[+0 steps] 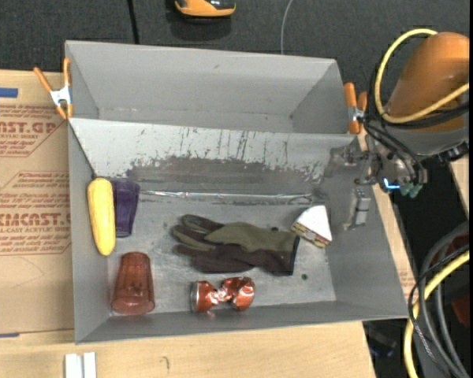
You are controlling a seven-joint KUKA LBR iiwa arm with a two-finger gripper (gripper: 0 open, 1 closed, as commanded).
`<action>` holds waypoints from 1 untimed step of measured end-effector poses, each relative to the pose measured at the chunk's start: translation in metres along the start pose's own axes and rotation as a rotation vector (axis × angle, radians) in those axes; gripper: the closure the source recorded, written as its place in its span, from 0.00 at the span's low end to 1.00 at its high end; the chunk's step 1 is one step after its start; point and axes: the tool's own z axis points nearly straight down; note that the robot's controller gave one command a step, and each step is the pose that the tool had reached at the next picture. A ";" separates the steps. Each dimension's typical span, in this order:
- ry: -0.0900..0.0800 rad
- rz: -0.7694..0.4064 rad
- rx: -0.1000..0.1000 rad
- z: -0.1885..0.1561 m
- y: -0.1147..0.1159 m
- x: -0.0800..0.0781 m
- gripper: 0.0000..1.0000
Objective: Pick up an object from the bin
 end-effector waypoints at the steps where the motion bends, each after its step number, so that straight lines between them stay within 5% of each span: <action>1: -0.007 -0.002 0.001 -0.005 0.001 -0.001 0.00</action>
Offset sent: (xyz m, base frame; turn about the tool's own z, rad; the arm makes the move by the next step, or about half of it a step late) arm -0.0004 0.0771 -0.1468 0.2152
